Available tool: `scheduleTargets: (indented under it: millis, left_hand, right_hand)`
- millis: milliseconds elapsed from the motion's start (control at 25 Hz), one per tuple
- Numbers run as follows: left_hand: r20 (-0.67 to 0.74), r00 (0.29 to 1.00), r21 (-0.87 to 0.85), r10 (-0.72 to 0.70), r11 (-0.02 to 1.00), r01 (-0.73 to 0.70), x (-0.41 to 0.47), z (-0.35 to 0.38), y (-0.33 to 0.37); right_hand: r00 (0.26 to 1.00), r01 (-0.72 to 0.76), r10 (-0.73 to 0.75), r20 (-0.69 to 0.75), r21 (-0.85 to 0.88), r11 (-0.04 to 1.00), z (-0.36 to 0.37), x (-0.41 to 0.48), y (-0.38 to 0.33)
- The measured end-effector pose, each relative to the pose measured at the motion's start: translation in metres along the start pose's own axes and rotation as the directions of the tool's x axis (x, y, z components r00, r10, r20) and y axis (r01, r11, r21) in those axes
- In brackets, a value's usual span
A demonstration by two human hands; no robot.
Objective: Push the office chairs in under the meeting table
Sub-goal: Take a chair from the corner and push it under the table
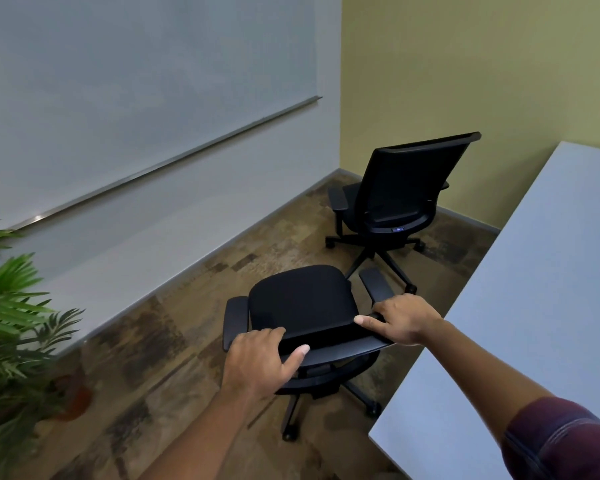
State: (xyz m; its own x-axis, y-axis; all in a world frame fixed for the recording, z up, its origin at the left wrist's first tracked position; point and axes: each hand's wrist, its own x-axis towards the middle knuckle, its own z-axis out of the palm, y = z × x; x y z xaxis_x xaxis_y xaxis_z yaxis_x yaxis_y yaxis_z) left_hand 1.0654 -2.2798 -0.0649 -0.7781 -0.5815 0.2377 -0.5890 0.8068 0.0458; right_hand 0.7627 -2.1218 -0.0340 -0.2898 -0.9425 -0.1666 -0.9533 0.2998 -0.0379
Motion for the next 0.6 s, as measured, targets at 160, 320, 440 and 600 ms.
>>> scheduleTargets:
  millis: [160, 320, 440, 600]
  left_hand:
    - [-0.012, 1.000, -0.032, 0.029, 0.999, -0.030, -0.002, 0.000, -0.030]
    - [0.030, 0.997, -0.057, 0.073, 0.996, -0.072, 0.001, 0.000, -0.065]
    - [0.042, 0.990, -0.079, 0.135, 0.988, -0.131, 0.007, -0.001, -0.078]
    - [0.032, 0.976, -0.114, 0.216, 0.971, -0.211, 0.017, 0.002, -0.090]
  right_hand:
    - [0.999, -0.011, 0.011, -0.051, 0.003, 1.000, 0.004, -0.014, -0.028]
    - [0.995, -0.058, 0.061, -0.084, 0.037, 0.998, 0.017, -0.025, -0.063]
    - [0.987, -0.127, 0.134, -0.093, 0.083, 0.988, 0.022, -0.032, -0.081]
    - [0.964, -0.224, 0.237, -0.118, 0.114, 0.968, 0.028, -0.040, -0.096]
